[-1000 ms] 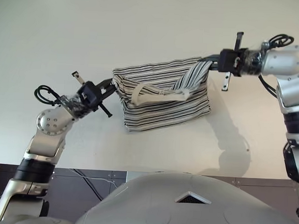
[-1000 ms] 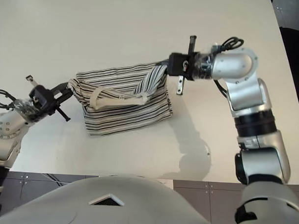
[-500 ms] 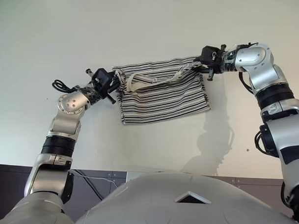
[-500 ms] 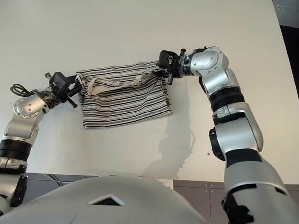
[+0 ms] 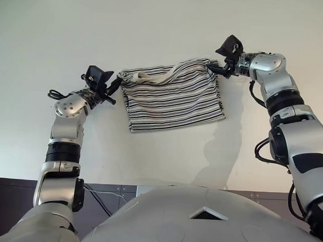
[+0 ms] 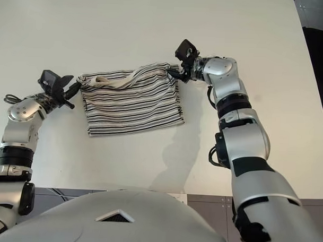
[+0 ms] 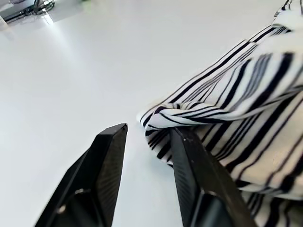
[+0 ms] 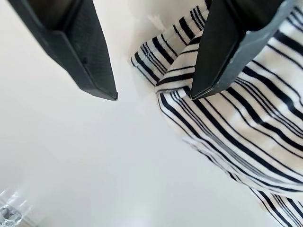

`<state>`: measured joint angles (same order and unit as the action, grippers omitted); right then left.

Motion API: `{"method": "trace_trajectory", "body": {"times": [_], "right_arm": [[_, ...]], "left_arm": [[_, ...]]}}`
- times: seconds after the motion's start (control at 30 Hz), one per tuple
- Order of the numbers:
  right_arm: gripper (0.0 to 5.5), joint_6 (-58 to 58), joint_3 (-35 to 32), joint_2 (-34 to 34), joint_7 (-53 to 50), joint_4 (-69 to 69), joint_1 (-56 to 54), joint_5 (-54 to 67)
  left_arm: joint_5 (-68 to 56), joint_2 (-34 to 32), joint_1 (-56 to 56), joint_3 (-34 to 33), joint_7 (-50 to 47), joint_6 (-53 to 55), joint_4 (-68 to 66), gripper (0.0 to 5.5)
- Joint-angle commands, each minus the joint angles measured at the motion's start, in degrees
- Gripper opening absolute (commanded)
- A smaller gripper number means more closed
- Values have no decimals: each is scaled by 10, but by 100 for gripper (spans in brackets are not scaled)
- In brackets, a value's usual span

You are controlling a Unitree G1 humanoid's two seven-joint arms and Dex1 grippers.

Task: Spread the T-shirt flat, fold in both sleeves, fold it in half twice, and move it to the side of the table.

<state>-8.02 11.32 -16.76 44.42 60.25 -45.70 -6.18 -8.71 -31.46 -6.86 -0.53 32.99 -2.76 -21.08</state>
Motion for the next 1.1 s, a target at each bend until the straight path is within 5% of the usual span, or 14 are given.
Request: {"method": "trace_trajectory", "body": {"times": [0.03, 0.27, 0.63, 0.77, 0.87, 0.97, 1.1], "right_arm": [[284, -59, -25, -13, 9, -129, 44, 32], [284, -144, 45, -44, -54, -188, 75, -82], [284, -181, 271, -35, -275, 67, -51, -397], [284, -200, 352, -128, -224, 56, -67, -485], [284, -242, 366, -268, -37, -94, 3, -468], [284, -206, 357, -420, 170, -413, 171, -286], [284, -56, 373, -484, 282, -751, 291, -64]], "left_arm": [[63, -14, 20, -45, -95, -58, 75, 162], [184, -22, 72, -53, -185, -151, 171, 162], [190, 0, 134, -48, -182, -164, 287, 162], [191, -7, 150, -51, -170, -160, 303, 162], [196, -8, 165, -50, -165, -155, 311, 162], [209, -9, 178, -35, -158, -151, 312, 162], [229, -23, 183, -19, -144, -151, 330, 162]]}}
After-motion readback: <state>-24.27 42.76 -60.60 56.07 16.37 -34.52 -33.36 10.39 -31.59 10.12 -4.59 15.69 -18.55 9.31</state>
